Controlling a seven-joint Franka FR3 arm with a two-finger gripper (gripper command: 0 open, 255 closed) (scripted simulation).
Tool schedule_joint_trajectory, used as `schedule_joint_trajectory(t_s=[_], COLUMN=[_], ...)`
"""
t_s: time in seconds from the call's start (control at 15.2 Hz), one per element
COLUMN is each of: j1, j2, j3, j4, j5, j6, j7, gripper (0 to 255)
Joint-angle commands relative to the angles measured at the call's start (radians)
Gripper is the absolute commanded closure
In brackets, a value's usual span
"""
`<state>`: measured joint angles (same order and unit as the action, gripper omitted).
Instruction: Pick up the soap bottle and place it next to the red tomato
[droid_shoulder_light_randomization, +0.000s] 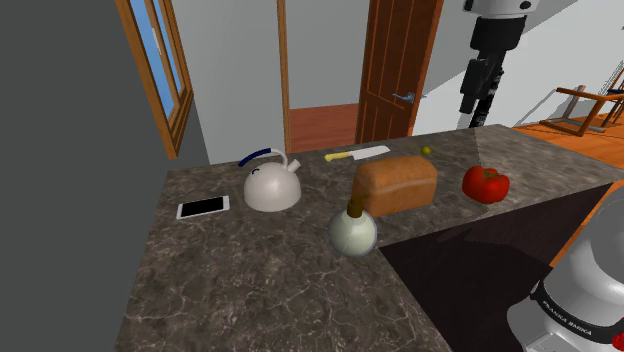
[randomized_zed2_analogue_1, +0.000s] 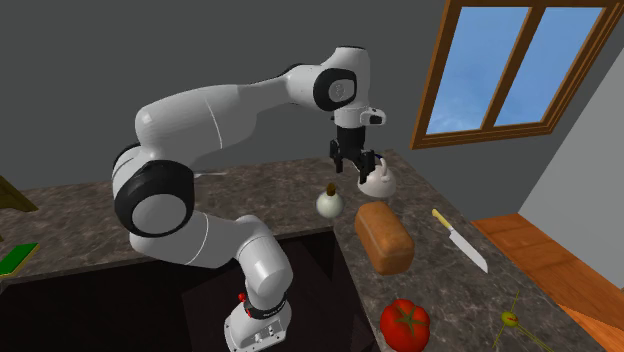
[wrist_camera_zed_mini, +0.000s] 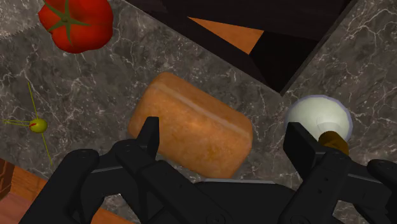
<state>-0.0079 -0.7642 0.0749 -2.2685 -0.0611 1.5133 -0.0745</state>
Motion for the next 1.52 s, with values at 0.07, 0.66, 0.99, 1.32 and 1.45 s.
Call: schedule_joint_trajectory(t_s=[0.07,0.66,0.99,1.32,1.45], j1=[0.006,0.055,0.08,0.102,0.11], j2=[0.014,0.189,0.32,0.47,0.534], j3=[0.011,0.111,0.168,0.224,0.245], j4=[-0.012,-0.072,-0.065,-0.031,-0.009], j5=[0.012,0.11,0.15,0.172,0.174], j6=[0.023,0.232,0.348,0.456,0.496], j7=[0.013,0.116,0.169,0.222,0.245], gripper=[0,0,0,0,0])
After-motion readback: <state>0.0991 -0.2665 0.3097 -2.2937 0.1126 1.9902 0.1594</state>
